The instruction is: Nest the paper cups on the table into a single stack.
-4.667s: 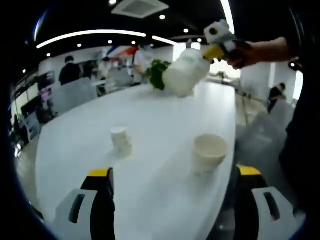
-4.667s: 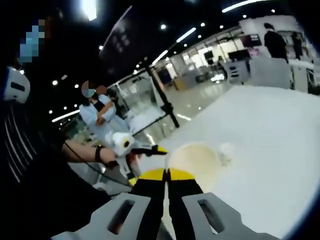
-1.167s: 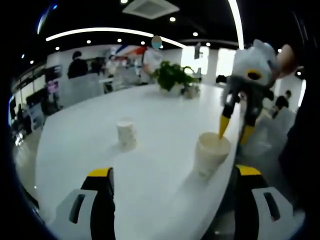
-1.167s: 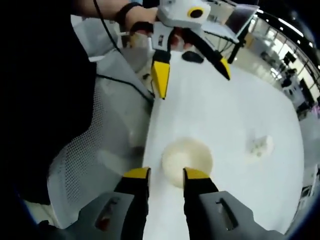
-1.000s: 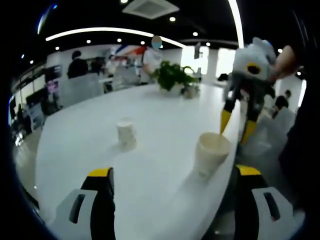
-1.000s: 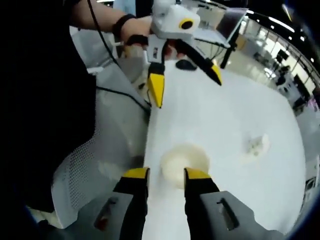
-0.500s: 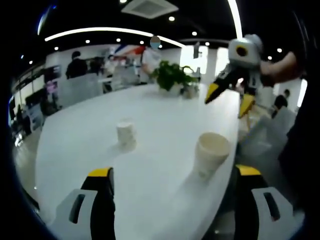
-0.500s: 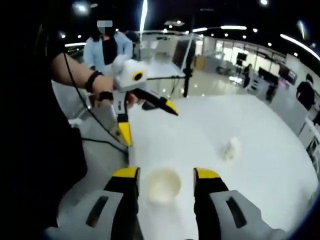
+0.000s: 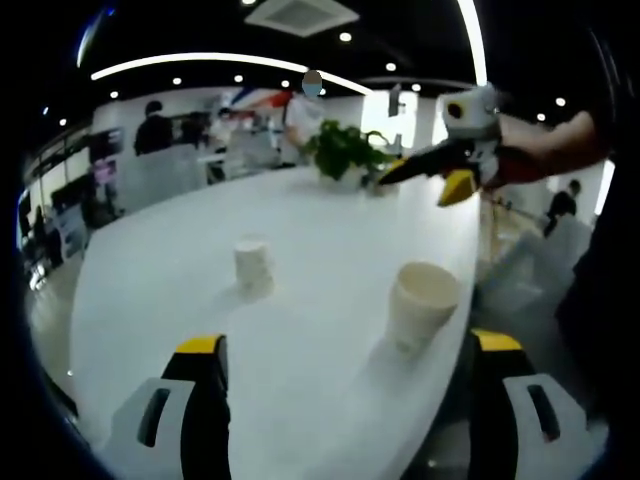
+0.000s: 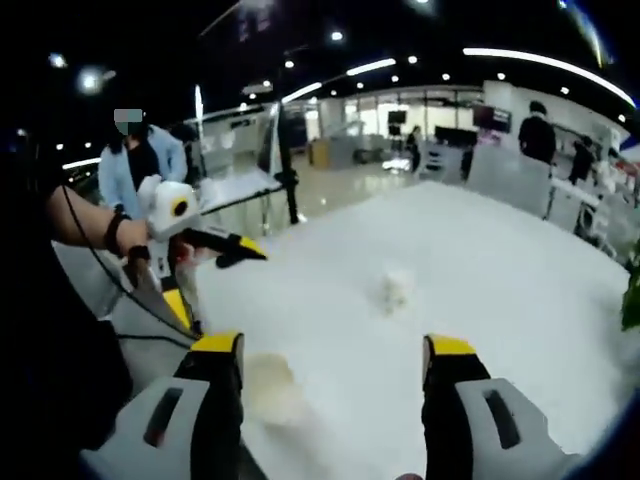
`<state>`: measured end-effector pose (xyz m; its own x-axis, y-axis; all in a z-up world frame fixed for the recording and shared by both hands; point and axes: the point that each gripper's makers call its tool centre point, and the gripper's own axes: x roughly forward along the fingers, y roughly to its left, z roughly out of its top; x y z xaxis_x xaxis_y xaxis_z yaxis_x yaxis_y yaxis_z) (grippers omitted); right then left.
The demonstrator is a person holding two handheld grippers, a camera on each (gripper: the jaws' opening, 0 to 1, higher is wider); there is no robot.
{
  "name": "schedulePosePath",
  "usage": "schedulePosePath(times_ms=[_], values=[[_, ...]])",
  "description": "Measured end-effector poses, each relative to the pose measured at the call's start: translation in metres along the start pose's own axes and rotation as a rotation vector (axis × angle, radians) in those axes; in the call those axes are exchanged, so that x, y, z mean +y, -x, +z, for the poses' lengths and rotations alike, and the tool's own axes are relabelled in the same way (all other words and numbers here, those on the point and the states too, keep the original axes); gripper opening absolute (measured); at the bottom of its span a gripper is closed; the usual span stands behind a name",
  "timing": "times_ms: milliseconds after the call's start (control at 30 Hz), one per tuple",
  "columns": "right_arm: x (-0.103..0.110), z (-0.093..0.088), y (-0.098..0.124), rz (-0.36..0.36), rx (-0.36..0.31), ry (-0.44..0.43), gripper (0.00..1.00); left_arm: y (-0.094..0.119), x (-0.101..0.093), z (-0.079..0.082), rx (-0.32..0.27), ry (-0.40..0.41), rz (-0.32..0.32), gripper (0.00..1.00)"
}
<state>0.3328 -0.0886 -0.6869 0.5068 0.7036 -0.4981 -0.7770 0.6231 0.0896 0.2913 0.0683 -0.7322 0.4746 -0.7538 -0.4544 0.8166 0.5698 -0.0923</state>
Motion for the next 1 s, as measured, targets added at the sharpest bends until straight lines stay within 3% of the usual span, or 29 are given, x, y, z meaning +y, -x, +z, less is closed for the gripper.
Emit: schedulePosePath(times_ms=[400,733,1000], values=[[-0.021,-0.012,-0.005,-0.048,-0.037,-0.111,1.0,0.001,-0.003,-0.002,0.001,0.011,0.003,0.98],[-0.023,-0.018,-0.008,-0.045,-0.026,-0.111,1.0,0.002,-0.004,-0.005,0.004,0.021,0.011,0.98],[-0.035,-0.007,-0.031,-0.043,-0.026,-0.085,1.0,0.001,-0.003,-0.008,0.004,0.028,0.015,0.98]])
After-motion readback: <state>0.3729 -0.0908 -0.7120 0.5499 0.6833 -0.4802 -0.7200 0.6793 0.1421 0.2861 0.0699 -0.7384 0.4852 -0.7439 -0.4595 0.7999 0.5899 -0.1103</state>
